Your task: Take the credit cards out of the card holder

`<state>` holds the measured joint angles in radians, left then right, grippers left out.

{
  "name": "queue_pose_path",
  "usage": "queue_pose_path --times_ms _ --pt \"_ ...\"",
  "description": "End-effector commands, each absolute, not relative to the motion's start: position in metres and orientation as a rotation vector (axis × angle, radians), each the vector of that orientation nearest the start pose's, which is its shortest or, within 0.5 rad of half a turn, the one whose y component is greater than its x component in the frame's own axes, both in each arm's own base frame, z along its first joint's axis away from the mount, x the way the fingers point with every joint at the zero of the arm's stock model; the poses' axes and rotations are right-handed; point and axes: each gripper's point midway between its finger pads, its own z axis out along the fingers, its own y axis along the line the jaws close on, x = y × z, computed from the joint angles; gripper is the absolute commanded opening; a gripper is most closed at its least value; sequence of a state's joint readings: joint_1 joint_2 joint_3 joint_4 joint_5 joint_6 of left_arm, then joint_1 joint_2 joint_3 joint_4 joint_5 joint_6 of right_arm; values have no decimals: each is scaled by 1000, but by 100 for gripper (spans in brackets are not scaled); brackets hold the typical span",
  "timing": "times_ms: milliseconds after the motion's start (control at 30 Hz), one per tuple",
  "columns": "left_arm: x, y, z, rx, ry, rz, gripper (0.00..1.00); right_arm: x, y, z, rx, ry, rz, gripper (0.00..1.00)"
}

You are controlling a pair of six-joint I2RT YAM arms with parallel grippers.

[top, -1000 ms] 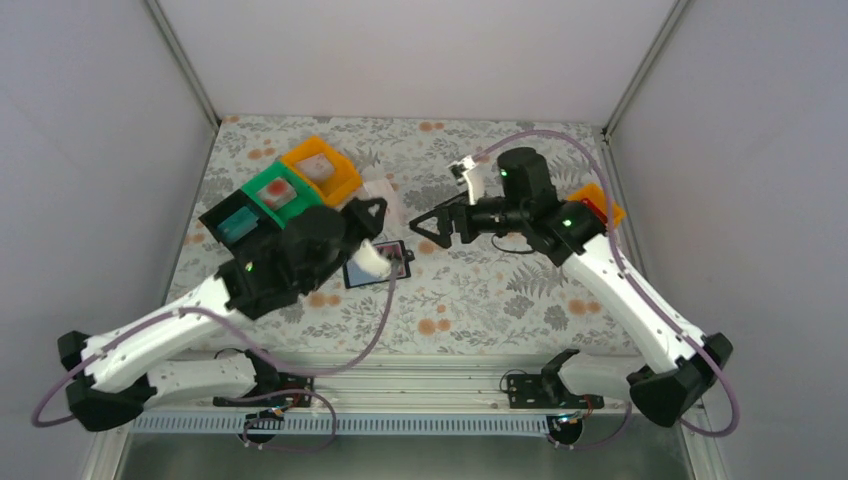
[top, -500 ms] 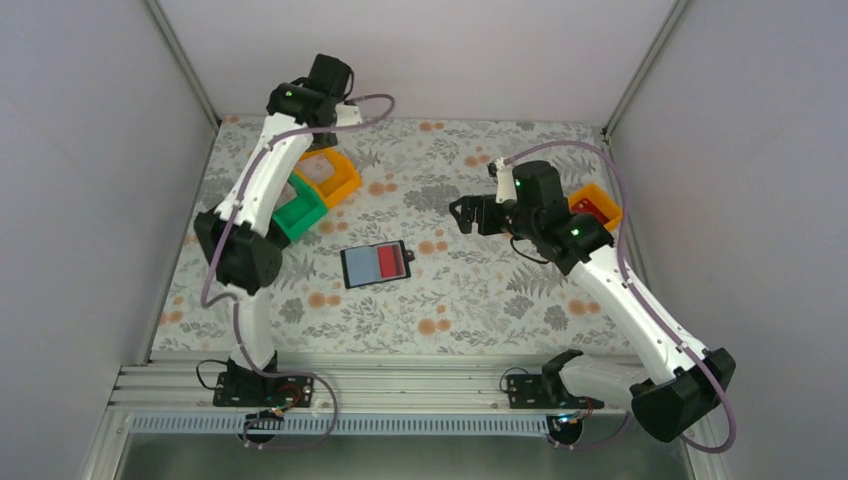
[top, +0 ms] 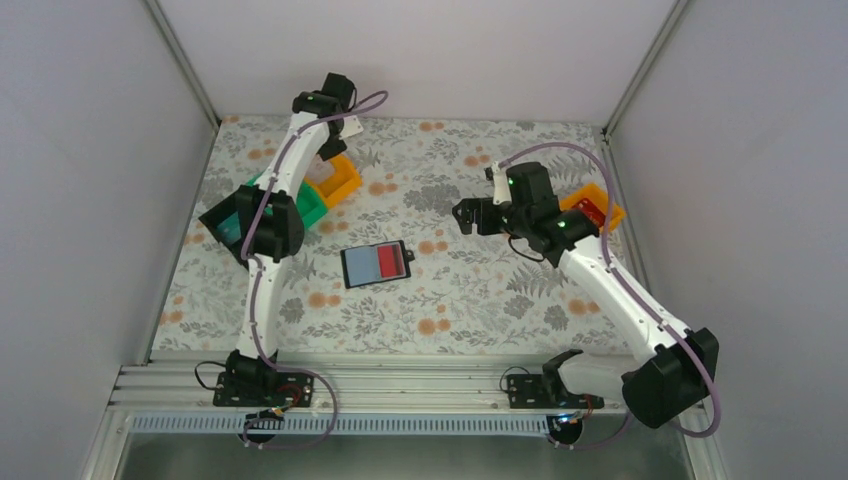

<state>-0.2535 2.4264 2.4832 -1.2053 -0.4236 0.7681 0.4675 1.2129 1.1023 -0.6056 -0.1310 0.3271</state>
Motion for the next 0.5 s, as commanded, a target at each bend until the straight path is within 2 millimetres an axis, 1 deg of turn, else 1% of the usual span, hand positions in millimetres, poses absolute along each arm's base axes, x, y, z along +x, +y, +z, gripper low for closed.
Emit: queue_pose_path --times_ms 0,33,133,267,300,333,400,467 --pt "563 -81 166 977 2475 589 2 320 181 225 -239 2317 555 99" --pt "562 -78 160 956 2490 596 2 321 180 223 -243 2322 557 99" --pt "561 -70 157 887 2518 635 2 323 179 223 -250 2330 560 99" --pt "556 -69 173 826 2524 664 2 324 178 227 -251 2321 569 99" --pt "552 -69 173 835 2527 690 2 324 177 229 -254 2319 569 99" --pt "549 -67 172 844 2532 725 2 324 176 230 -250 2316 565 99" --pt "541 -65 162 880 2554 786 2 324 173 231 -239 2315 550 99" --pt "537 -62 152 899 2576 819 2 323 172 233 -242 2310 549 99"
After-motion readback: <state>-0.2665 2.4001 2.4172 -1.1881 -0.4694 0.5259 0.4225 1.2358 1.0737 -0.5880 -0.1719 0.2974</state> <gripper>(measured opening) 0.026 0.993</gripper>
